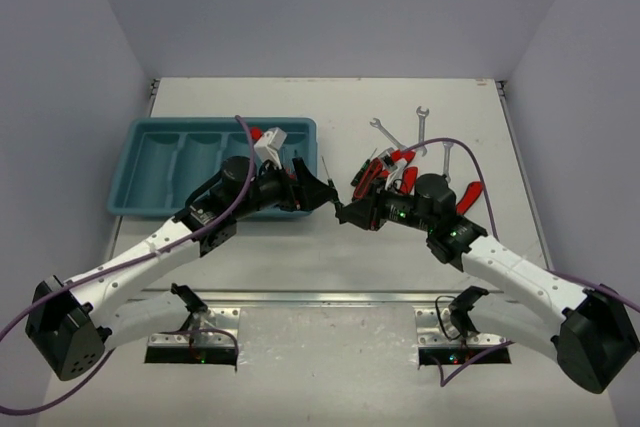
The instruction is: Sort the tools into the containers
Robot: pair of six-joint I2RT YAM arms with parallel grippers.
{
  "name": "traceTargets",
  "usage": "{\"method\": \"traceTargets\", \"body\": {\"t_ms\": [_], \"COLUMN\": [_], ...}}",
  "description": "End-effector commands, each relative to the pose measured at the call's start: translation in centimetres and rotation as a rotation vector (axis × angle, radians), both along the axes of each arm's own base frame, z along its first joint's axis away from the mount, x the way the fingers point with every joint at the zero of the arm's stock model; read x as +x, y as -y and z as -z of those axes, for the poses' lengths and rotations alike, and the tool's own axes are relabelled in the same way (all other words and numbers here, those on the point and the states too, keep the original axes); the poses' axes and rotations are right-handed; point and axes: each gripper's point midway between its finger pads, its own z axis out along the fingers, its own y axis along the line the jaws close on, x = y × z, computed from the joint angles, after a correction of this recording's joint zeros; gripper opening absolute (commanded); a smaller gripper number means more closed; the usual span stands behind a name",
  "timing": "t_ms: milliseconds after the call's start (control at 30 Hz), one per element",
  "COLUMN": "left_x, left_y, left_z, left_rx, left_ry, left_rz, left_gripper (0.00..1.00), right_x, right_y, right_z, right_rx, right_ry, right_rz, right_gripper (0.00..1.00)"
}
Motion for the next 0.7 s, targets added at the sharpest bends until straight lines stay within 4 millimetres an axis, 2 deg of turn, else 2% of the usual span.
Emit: {"method": "traceTargets", "body": {"t_ms": [0,33,100,200,267,300,367,400,433,467,500,533,567,600,667], "left_x": [0.5,0.5,0.4,0.2,1.1,1.6,2.5,3.0,3.4,4.0,4.6,5.9,7.5,8.2,9.3], "left_y": [2.0,2.1,2.7,3.4,3.0,2.5,1.4,0.7,-0.2,-0.9,-2.0,-4.2,-7.2,-10.0,-14.0], "left_z": [-4.3,-4.3,-4.7,-5.2,-5.0,-4.7,-4.3,-4.0,-3.2,-3.5,-2.8,-2.1,-2.3,-1.6,-1.1], "left_rx": [-0.101,-0.104,-0.111,-0.114,-0.087,-0.068,-0.024,0.003,0.058,0.075,0.135,0.235,0.337,0.452,0.619], "left_ry": [0.101,0.103,0.117,0.135,0.130,0.126,0.128,0.127,0.113,0.120,0.107,0.089,0.087,0.074,0.056], "left_rz": [0.025,0.029,0.053,0.064,0.016,-0.019,-0.099,-0.139,-0.185,-0.233,-0.287,-0.410,-0.579,-0.699,-0.846], "left_gripper": [0.81,0.79,0.68,0.26,0.07,0.00,0.00,0.00,0.00,0.00,0.00,0.00,0.00,0.00,0.00], "right_x": [-1.1,-1.2,-1.4,-1.0,-0.6,-0.2,0.4,0.7,1.0,1.5,2.0,3.3,5.0,5.8,5.9], "right_y": [-1.4,-1.5,-1.8,-1.9,-1.7,-1.5,-1.2,-1.0,-0.6,-0.3,0.2,1.7,3.9,5.8,8.2], "right_z": [-4.1,-4.4,-4.5,-4.6,-4.1,-3.7,-3.2,-2.9,-2.1,-1.7,-1.0,0.4,1.7,3.1,5.4], "right_rx": [0.131,0.141,0.156,0.173,0.155,0.142,0.122,0.106,0.070,0.051,0.007,-0.068,-0.149,-0.215,-0.302], "right_ry": [0.100,0.111,0.108,0.120,0.108,0.102,0.104,0.097,0.068,0.065,0.037,-0.005,-0.032,-0.068,-0.130], "right_rz": [-0.112,-0.123,-0.138,-0.123,-0.091,-0.068,-0.025,-0.008,0.021,0.054,0.100,0.214,0.370,0.477,0.576], "right_gripper": [0.00,0.00,0.00,0.00,0.01,0.02,0.09,0.28,0.72,0.88,0.94,0.99,0.99,0.99,0.99]}}
